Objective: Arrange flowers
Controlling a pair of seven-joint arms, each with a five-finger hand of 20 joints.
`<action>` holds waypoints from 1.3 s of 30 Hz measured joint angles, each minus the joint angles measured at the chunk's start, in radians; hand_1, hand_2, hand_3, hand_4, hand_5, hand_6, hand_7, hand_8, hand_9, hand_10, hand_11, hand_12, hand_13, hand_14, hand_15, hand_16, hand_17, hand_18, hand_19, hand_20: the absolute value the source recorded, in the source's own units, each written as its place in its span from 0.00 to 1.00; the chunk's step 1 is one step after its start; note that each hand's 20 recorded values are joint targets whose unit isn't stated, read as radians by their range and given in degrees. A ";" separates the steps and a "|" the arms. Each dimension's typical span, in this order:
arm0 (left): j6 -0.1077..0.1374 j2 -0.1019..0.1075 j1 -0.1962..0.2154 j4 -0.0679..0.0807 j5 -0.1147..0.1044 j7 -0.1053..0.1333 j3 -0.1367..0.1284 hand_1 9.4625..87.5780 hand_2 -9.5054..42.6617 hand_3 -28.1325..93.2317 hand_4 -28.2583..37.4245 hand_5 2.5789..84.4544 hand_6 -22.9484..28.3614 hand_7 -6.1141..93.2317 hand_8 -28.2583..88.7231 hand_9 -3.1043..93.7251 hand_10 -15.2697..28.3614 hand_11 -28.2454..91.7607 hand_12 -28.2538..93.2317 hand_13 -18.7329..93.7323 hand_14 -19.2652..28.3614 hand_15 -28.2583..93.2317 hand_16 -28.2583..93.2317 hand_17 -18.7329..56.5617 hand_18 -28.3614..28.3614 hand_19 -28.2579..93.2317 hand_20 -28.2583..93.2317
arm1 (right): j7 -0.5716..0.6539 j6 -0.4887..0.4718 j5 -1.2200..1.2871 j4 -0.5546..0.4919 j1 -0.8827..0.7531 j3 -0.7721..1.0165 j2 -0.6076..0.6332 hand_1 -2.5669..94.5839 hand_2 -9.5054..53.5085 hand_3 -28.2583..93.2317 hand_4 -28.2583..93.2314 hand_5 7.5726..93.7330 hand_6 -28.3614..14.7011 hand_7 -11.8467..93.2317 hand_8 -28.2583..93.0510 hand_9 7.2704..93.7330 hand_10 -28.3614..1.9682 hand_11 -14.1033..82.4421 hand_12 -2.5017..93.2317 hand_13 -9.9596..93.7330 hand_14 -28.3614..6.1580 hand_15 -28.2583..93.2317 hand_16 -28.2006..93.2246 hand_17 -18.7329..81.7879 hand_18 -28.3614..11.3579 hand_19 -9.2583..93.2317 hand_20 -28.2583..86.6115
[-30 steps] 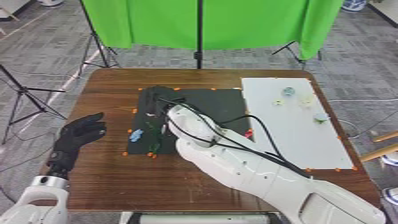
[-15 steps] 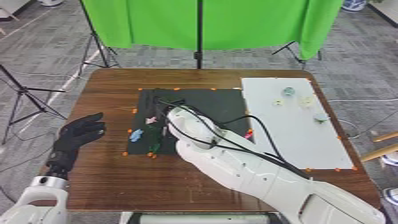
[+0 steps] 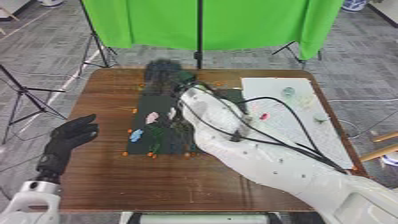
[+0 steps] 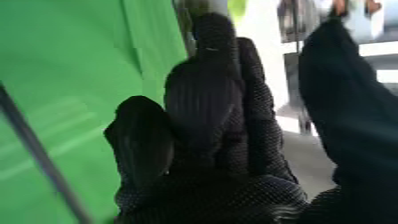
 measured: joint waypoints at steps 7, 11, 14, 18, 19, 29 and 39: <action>0.007 -0.010 0.034 -0.016 0.000 -0.005 -0.020 0.44 0.00 0.75 0.31 0.50 0.53 0.22 0.18 0.50 0.64 0.42 0.32 0.52 0.76 0.42 0.21 0.38 0.72 0.32 0.39 | 0.003 -0.198 0.032 -0.279 -0.062 0.322 0.230 0.24 0.00 0.72 0.13 0.40 0.56 0.14 0.20 0.44 0.17 0.20 0.22 0.72 0.34 0.70 0.51 0.59 0.10 0.94 0.70; 0.009 -0.014 0.047 -0.020 0.001 -0.007 -0.024 0.43 0.00 0.75 0.31 0.50 0.54 0.22 0.18 0.50 0.64 0.42 0.32 0.52 0.76 0.42 0.21 0.38 0.72 0.32 0.39 | 0.036 -0.384 0.037 -0.341 -0.149 0.479 0.386 0.19 0.00 0.69 0.14 0.38 0.57 0.13 0.20 0.41 0.12 0.19 0.22 0.71 0.29 0.70 0.50 0.57 0.06 0.93 0.71; 0.009 -0.016 0.051 -0.020 0.001 -0.009 -0.024 0.43 0.00 0.75 0.31 0.50 0.53 0.22 0.18 0.50 0.64 0.42 0.32 0.52 0.76 0.42 0.21 0.38 0.72 0.32 0.39 | 0.098 -0.392 0.044 -0.333 -0.258 0.590 0.483 0.16 0.02 0.69 0.13 0.35 0.59 0.12 0.20 0.39 0.10 0.18 0.20 0.71 0.27 0.69 0.50 0.56 0.03 0.91 0.71; 0.009 -0.018 0.052 -0.020 0.001 -0.009 -0.025 0.43 0.00 0.75 0.31 0.50 0.54 0.21 0.18 0.49 0.64 0.42 0.32 0.52 0.75 0.42 0.21 0.38 0.72 0.32 0.39 | 0.183 -0.428 0.051 -0.279 -0.390 0.693 0.573 0.15 0.03 0.68 0.13 0.32 0.59 0.12 0.20 0.39 0.08 0.19 0.18 0.73 0.29 0.68 0.49 0.56 0.03 0.91 0.71; 0.009 -0.019 0.052 -0.020 0.000 -0.009 -0.025 0.43 0.00 0.75 0.31 0.50 0.54 0.21 0.18 0.49 0.64 0.42 0.32 0.52 0.76 0.42 0.21 0.38 0.72 0.32 0.39 | 0.197 -0.452 0.051 -0.258 -0.411 0.702 0.587 0.15 0.03 0.68 0.13 0.32 0.59 0.12 0.20 0.40 0.08 0.19 0.18 0.74 0.30 0.69 0.49 0.56 0.03 0.91 0.71; 0.009 -0.022 0.054 -0.020 0.000 -0.009 -0.026 0.43 0.00 0.75 0.31 0.50 0.54 0.21 0.18 0.50 0.64 0.42 0.32 0.52 0.76 0.42 0.21 0.38 0.72 0.32 0.39 | 0.263 -0.458 0.033 -0.091 -0.530 0.709 0.576 0.21 0.00 0.71 0.14 0.34 0.59 0.13 0.20 0.47 0.11 0.21 0.19 0.77 0.38 0.71 0.50 0.60 0.09 0.94 0.70; 0.009 -0.028 0.060 -0.023 0.000 -0.008 -0.032 0.43 0.00 0.75 0.31 0.50 0.54 0.21 0.18 0.49 0.64 0.42 0.32 0.52 0.76 0.42 0.21 0.38 0.72 0.32 0.39 | 0.296 -0.447 -0.023 -0.046 -0.565 0.702 0.551 0.29 0.00 0.73 0.13 0.41 0.60 0.16 0.19 0.55 0.17 0.22 0.20 0.79 0.44 0.73 0.50 0.62 0.12 0.95 0.69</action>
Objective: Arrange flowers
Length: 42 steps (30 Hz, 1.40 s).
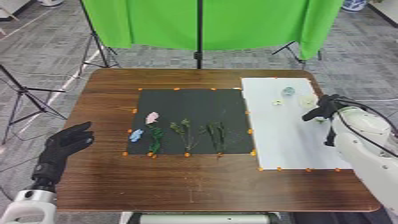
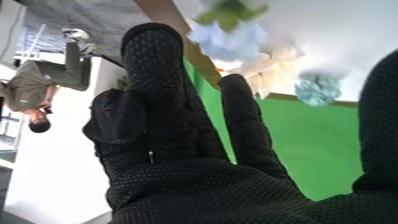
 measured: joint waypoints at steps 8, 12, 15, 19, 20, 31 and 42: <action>0.000 -0.007 0.011 -0.004 -0.001 0.000 -0.005 0.43 0.00 0.75 0.31 0.50 0.54 0.21 0.18 0.49 0.64 0.42 0.32 0.52 0.76 0.42 0.21 0.38 0.72 0.32 0.39 | 0.007 0.177 -0.037 0.031 -0.053 -0.011 -0.006 0.50 0.00 0.78 0.09 0.64 0.65 0.26 0.16 0.81 0.46 0.32 0.23 0.91 0.68 0.74 0.51 0.74 0.27 1.00 0.69; 0.000 -0.009 0.014 -0.005 -0.001 0.000 -0.006 0.43 0.00 0.75 0.31 0.50 0.54 0.21 0.18 0.50 0.64 0.42 0.32 0.52 0.76 0.42 0.21 0.38 0.72 0.32 0.39 | -0.003 0.363 -0.047 0.054 -0.069 -0.046 -0.007 0.64 0.00 0.70 0.10 0.77 0.65 0.31 0.30 0.94 0.63 0.23 0.41 0.95 0.74 0.74 0.52 0.79 0.31 1.00 0.72; 0.000 -0.010 0.016 -0.006 -0.001 0.000 -0.007 0.43 0.00 0.75 0.31 0.50 0.54 0.21 0.18 0.49 0.64 0.42 0.32 0.52 0.76 0.42 0.21 0.38 0.72 0.32 0.39 | -0.017 0.468 -0.065 0.066 -0.070 -0.072 -0.007 0.67 0.00 0.70 0.10 0.81 0.64 0.34 0.32 0.96 0.65 0.24 0.44 0.97 0.76 0.74 0.52 0.80 0.32 1.00 0.72; 0.000 -0.010 0.017 -0.006 -0.002 0.000 -0.008 0.43 0.00 0.75 0.31 0.50 0.54 0.21 0.18 0.50 0.64 0.42 0.32 0.52 0.76 0.42 0.21 0.38 0.72 0.32 0.39 | -0.031 0.570 -0.083 0.054 -0.071 -0.069 -0.007 0.67 0.00 0.71 0.10 0.81 0.64 0.35 0.32 0.97 0.65 0.25 0.46 0.97 0.77 0.74 0.52 0.80 0.32 1.00 0.73; 0.000 -0.010 0.017 -0.007 -0.002 0.000 -0.009 0.42 0.00 0.75 0.31 0.50 0.54 0.21 0.18 0.49 0.64 0.42 0.32 0.52 0.76 0.42 0.21 0.38 0.72 0.32 0.39 | -0.032 0.593 -0.087 0.044 -0.069 -0.067 -0.007 0.67 0.00 0.71 0.10 0.81 0.64 0.35 0.32 0.97 0.65 0.25 0.46 0.97 0.77 0.74 0.52 0.80 0.32 1.00 0.73; -0.001 -0.008 0.017 -0.007 -0.003 -0.010 -0.010 0.42 0.00 0.75 0.31 0.51 0.54 0.21 0.18 0.49 0.64 0.42 0.32 0.52 0.76 0.42 0.21 0.38 0.73 0.32 0.39 | -0.247 0.697 -0.013 -0.079 0.261 -0.314 -0.015 0.65 0.00 0.73 0.08 0.79 0.69 0.39 0.31 0.95 0.69 0.25 0.48 0.93 0.79 0.77 0.54 0.78 0.36 1.00 0.76; -0.012 0.000 -0.008 0.001 -0.002 -0.019 0.006 0.42 0.00 0.75 0.31 0.50 0.54 0.21 0.18 0.49 0.64 0.42 0.32 0.52 0.76 0.42 0.21 0.38 0.72 0.32 0.39 | -0.581 0.529 0.020 0.077 0.630 -0.729 -0.203 0.64 0.00 0.74 0.07 0.75 0.73 0.43 0.28 0.89 0.71 0.23 0.46 0.90 0.79 0.78 0.53 0.75 0.38 1.00 0.75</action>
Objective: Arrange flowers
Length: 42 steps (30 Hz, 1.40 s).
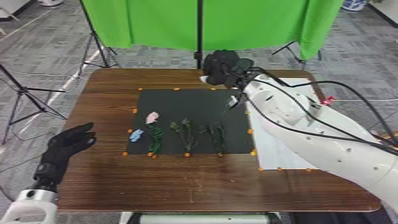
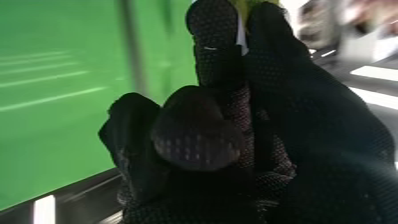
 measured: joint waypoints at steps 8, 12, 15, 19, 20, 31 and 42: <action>-0.007 0.003 -0.010 0.005 0.000 -0.001 0.001 0.42 0.00 0.76 0.30 0.51 0.54 0.21 0.18 0.49 0.64 0.42 0.32 0.52 0.76 0.42 0.21 0.38 0.72 0.32 0.39 | -0.082 -0.001 -0.016 0.044 0.001 -0.085 -0.080 0.62 0.00 0.75 0.07 0.74 0.74 0.44 0.27 0.85 0.71 0.21 0.44 0.89 0.78 0.78 0.53 0.74 0.39 1.00 0.75; -0.009 0.003 -0.014 0.009 0.000 -0.002 0.004 0.42 0.00 0.76 0.30 0.51 0.54 0.21 0.18 0.49 0.64 0.42 0.32 0.52 0.76 0.42 0.21 0.38 0.72 0.32 0.39 | -0.083 -0.003 -0.017 0.061 -0.007 -0.106 -0.095 0.62 0.00 0.75 0.07 0.74 0.74 0.44 0.27 0.83 0.71 0.20 0.42 0.89 0.78 0.78 0.53 0.74 0.39 1.00 0.75; -0.010 0.003 -0.017 0.011 0.000 -0.001 0.007 0.42 0.00 0.76 0.30 0.51 0.54 0.21 0.18 0.49 0.64 0.42 0.32 0.52 0.76 0.42 0.22 0.38 0.72 0.32 0.39 | -0.087 -0.003 -0.021 0.078 -0.008 -0.122 -0.106 0.62 0.00 0.75 0.07 0.74 0.74 0.45 0.27 0.83 0.71 0.20 0.42 0.89 0.79 0.78 0.53 0.74 0.39 1.00 0.75; -0.015 0.003 -0.023 0.015 0.000 -0.001 0.013 0.42 0.00 0.75 0.30 0.51 0.54 0.21 0.18 0.49 0.64 0.42 0.32 0.51 0.76 0.42 0.21 0.38 0.72 0.32 0.39 | -0.089 -0.002 -0.022 0.099 -0.010 -0.131 -0.128 0.62 0.00 0.75 0.07 0.74 0.73 0.45 0.27 0.82 0.71 0.20 0.41 0.89 0.78 0.78 0.53 0.74 0.39 1.00 0.75; -0.017 0.003 -0.025 0.016 0.000 -0.001 0.014 0.42 0.00 0.75 0.30 0.51 0.54 0.21 0.18 0.49 0.64 0.42 0.32 0.52 0.76 0.42 0.21 0.38 0.72 0.32 0.39 | -0.089 -0.002 -0.022 0.103 -0.011 -0.134 -0.133 0.62 0.00 0.75 0.07 0.74 0.73 0.45 0.27 0.82 0.71 0.20 0.41 0.89 0.78 0.78 0.53 0.74 0.39 1.00 0.75; -0.023 0.003 -0.033 0.019 0.000 -0.002 0.016 0.41 0.00 0.76 0.30 0.51 0.54 0.20 0.18 0.49 0.64 0.42 0.32 0.51 0.76 0.42 0.22 0.38 0.72 0.32 0.39 | -0.077 0.005 -0.017 0.133 -0.018 -0.158 -0.189 0.61 0.00 0.75 0.07 0.74 0.73 0.45 0.27 0.82 0.70 0.20 0.41 0.89 0.77 0.78 0.52 0.74 0.38 1.00 0.75; -0.029 0.003 -0.037 0.021 0.000 -0.003 0.017 0.41 0.00 0.76 0.30 0.51 0.54 0.20 0.18 0.49 0.65 0.41 0.32 0.51 0.76 0.42 0.22 0.38 0.72 0.32 0.39 | -0.049 0.000 -0.043 0.147 -0.022 -0.167 -0.204 0.60 0.00 0.75 0.07 0.73 0.75 0.44 0.26 0.81 0.69 0.21 0.40 0.89 0.77 0.78 0.52 0.74 0.37 1.00 0.75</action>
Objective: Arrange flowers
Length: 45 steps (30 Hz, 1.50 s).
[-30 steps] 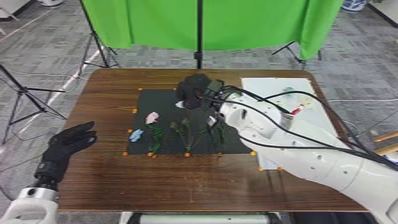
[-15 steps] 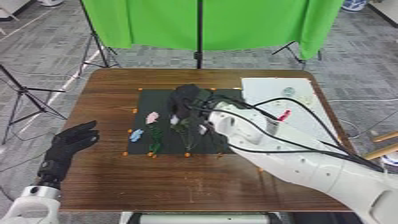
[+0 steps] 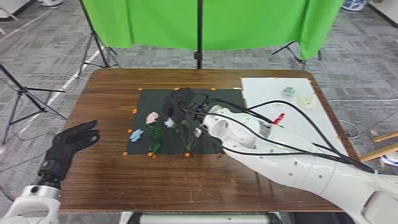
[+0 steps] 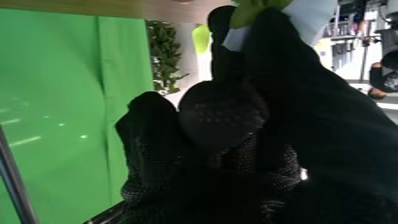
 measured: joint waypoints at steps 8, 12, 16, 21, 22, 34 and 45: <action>-0.002 0.000 -0.002 0.001 0.000 -0.001 0.000 0.41 0.00 0.76 0.30 0.51 0.54 0.20 0.18 0.49 0.65 0.41 0.32 0.52 0.76 0.42 0.22 0.38 0.72 0.32 0.39 | 0.010 -0.029 -0.021 0.010 -0.003 0.008 0.005 0.60 0.00 0.75 0.07 0.73 0.76 0.44 0.26 0.79 0.67 0.23 0.38 0.89 0.77 0.77 0.52 0.74 0.37 1.00 0.75; -0.004 0.000 -0.002 0.001 0.000 -0.001 0.000 0.41 0.00 0.76 0.30 0.51 0.54 0.20 0.18 0.49 0.64 0.42 0.32 0.52 0.76 0.42 0.22 0.38 0.72 0.32 0.39 | 0.013 -0.040 -0.025 0.010 -0.005 0.012 0.010 0.59 0.00 0.75 0.07 0.72 0.77 0.43 0.25 0.78 0.66 0.23 0.37 0.89 0.78 0.77 0.52 0.74 0.37 1.00 0.75; -0.007 0.000 -0.002 0.001 0.000 -0.001 0.000 0.41 0.00 0.76 0.30 0.51 0.54 0.20 0.18 0.49 0.64 0.41 0.32 0.52 0.76 0.42 0.21 0.38 0.72 0.32 0.39 | 0.015 -0.053 -0.025 0.010 -0.007 0.018 0.016 0.59 0.00 0.75 0.07 0.71 0.77 0.42 0.25 0.76 0.65 0.25 0.36 0.89 0.77 0.77 0.52 0.74 0.37 1.00 0.75; -0.009 0.000 -0.001 0.001 -0.001 -0.003 -0.001 0.41 0.00 0.76 0.30 0.51 0.54 0.20 0.18 0.49 0.64 0.41 0.32 0.52 0.76 0.42 0.21 0.37 0.72 0.32 0.39 | 0.017 -0.067 -0.024 0.005 -0.009 0.026 0.026 0.58 0.00 0.75 0.07 0.70 0.79 0.41 0.25 0.75 0.64 0.26 0.34 0.89 0.77 0.77 0.52 0.74 0.37 1.00 0.75; -0.010 0.000 -0.001 0.001 -0.001 -0.003 -0.001 0.41 0.00 0.76 0.30 0.51 0.54 0.20 0.18 0.49 0.64 0.41 0.32 0.52 0.76 0.42 0.21 0.37 0.72 0.32 0.39 | 0.018 -0.071 -0.024 0.003 -0.010 0.027 0.028 0.58 0.00 0.75 0.07 0.69 0.79 0.41 0.24 0.75 0.63 0.27 0.33 0.89 0.77 0.77 0.52 0.74 0.37 1.00 0.75; -0.017 0.004 -0.001 0.000 -0.001 -0.009 -0.003 0.41 0.00 0.76 0.30 0.51 0.54 0.20 0.18 0.49 0.64 0.41 0.32 0.52 0.76 0.42 0.21 0.37 0.73 0.32 0.39 | 0.030 -0.123 -0.004 -0.045 -0.017 0.041 0.050 0.52 0.00 0.78 0.07 0.65 0.80 0.35 0.22 0.72 0.58 0.32 0.25 0.88 0.76 0.75 0.52 0.73 0.36 1.00 0.74; -0.018 0.003 0.007 -0.002 0.000 -0.012 -0.010 0.41 0.00 0.76 0.30 0.51 0.54 0.20 0.18 0.49 0.64 0.41 0.32 0.52 0.76 0.42 0.21 0.37 0.73 0.31 0.39 | 0.057 -0.110 0.000 -0.115 -0.024 0.127 0.087 0.37 0.00 0.81 0.10 0.58 0.70 0.29 0.15 0.68 0.50 0.31 0.25 0.85 0.66 0.75 0.52 0.70 0.30 1.00 0.73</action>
